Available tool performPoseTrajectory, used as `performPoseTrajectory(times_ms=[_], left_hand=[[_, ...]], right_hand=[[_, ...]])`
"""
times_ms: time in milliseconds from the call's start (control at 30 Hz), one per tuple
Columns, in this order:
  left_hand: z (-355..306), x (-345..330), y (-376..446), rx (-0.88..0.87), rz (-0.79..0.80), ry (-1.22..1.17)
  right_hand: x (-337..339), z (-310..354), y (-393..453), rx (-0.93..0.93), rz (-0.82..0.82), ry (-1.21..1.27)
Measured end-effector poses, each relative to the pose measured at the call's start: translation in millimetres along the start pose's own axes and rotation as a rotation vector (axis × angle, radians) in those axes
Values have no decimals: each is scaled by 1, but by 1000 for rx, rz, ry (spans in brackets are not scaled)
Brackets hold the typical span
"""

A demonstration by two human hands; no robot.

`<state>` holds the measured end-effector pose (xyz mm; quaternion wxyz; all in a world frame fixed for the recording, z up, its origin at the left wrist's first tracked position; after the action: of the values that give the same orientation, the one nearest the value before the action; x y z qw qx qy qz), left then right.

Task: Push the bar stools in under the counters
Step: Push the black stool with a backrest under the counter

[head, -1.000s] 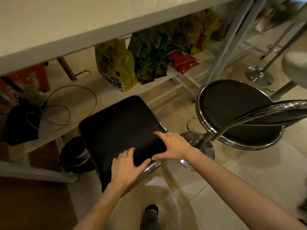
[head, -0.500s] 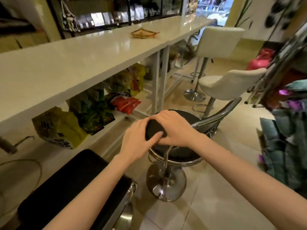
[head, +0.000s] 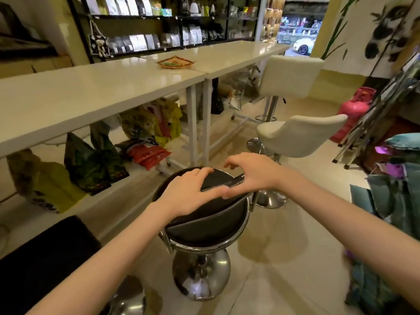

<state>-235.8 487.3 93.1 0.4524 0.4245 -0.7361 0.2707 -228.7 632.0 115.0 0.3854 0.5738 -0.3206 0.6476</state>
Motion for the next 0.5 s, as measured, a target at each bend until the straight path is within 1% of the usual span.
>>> performPoseTrajectory(times_ms=[133, 367, 500], left_hand=[[-15, -15, 11, 106, 7, 54], [-16, -28, 25, 239, 0, 285], [-12, -37, 25, 240, 0, 440]], right_hand=[[-12, -31, -5, 95, 132, -26], [-30, -54, 5, 219, 194, -84], [-39, -60, 9, 276, 250, -168]])
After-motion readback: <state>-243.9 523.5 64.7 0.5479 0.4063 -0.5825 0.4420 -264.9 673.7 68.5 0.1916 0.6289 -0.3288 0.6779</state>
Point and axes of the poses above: each hand's wrist, its own y-axis towards the middle knuckle, its own x-axis out of the back of the hand, z = x × y, the point moved 6 cm from there along y, towards the middle knuckle, and after that the axes turned 12 degrees about x, right-handed, at the moved point
